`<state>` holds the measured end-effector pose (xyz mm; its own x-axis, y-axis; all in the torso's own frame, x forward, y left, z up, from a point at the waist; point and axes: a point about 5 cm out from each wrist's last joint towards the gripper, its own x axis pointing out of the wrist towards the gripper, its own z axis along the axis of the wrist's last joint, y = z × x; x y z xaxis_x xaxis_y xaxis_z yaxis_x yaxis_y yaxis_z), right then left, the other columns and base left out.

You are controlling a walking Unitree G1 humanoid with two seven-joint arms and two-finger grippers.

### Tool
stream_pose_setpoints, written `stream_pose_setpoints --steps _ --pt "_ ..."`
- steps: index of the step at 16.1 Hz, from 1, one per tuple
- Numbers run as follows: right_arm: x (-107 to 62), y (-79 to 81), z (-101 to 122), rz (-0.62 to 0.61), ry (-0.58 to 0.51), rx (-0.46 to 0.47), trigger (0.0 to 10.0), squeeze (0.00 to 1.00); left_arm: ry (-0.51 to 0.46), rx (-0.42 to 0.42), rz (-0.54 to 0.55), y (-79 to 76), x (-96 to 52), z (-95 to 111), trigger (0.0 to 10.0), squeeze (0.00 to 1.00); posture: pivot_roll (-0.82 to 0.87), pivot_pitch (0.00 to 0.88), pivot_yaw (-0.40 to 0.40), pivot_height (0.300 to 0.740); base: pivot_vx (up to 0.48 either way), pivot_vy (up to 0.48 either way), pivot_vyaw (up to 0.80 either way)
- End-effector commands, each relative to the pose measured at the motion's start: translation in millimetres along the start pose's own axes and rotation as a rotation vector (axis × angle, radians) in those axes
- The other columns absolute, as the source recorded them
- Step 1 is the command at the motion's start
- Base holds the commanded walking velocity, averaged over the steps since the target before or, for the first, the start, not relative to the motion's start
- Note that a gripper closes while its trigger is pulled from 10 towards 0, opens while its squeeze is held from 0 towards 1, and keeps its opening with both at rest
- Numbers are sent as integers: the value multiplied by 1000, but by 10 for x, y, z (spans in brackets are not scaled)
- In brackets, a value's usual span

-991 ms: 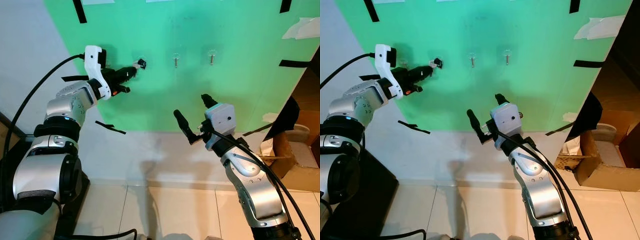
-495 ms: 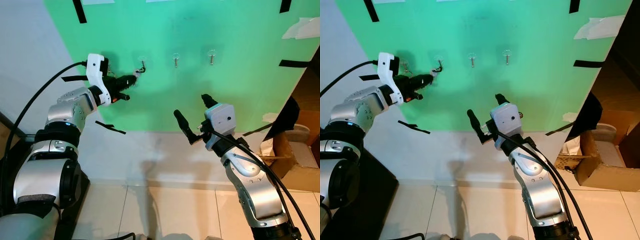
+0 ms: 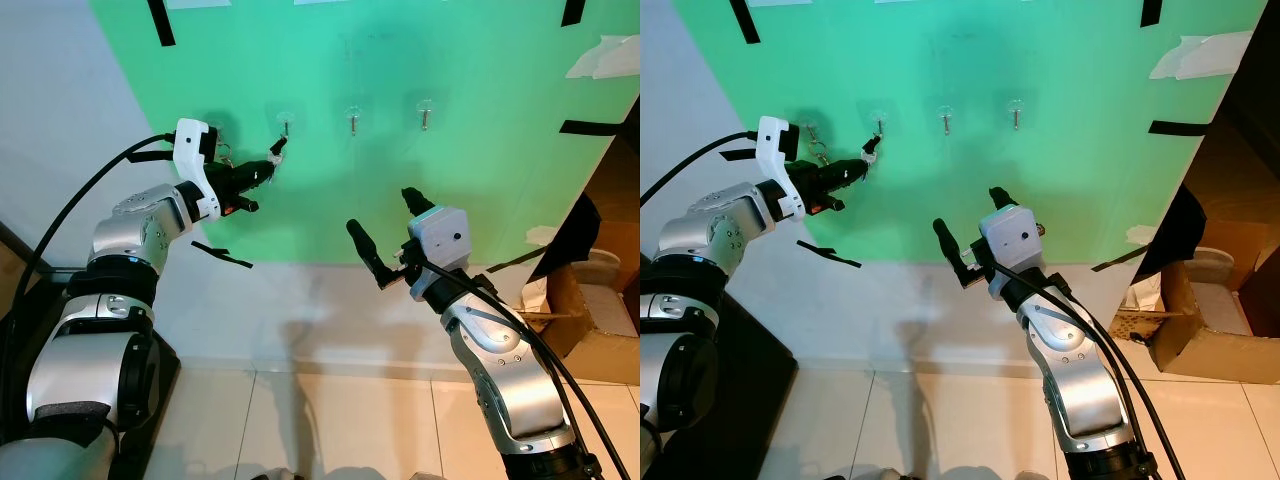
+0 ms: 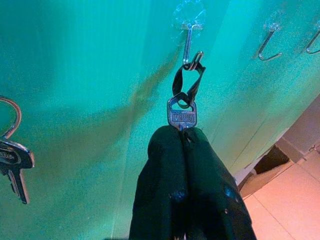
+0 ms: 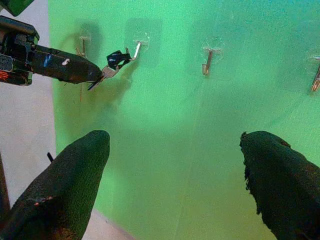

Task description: Hang keys on a hook

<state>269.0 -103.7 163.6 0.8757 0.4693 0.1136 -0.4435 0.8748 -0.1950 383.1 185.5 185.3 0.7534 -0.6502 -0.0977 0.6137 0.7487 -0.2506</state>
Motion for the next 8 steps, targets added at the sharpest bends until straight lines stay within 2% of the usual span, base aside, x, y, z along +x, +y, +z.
stream_pose_setpoints --steps 1,4,8 --pt "26 44 34 28 -22 -2 10000 0 27 19 19 15 -16 -11 10000 0 -92 0 141 740 0 0 0" --pt "24 40 30 30 -19 -6 10000 0 42 42 25 5 5 -39 10000 0 -93 0 141 740 0 0 0" --pt "33 33 32 28 -19 -13 10000 0 31 125 14 -80 107 5 10000 0 -92 0 141 740 0 0 0"
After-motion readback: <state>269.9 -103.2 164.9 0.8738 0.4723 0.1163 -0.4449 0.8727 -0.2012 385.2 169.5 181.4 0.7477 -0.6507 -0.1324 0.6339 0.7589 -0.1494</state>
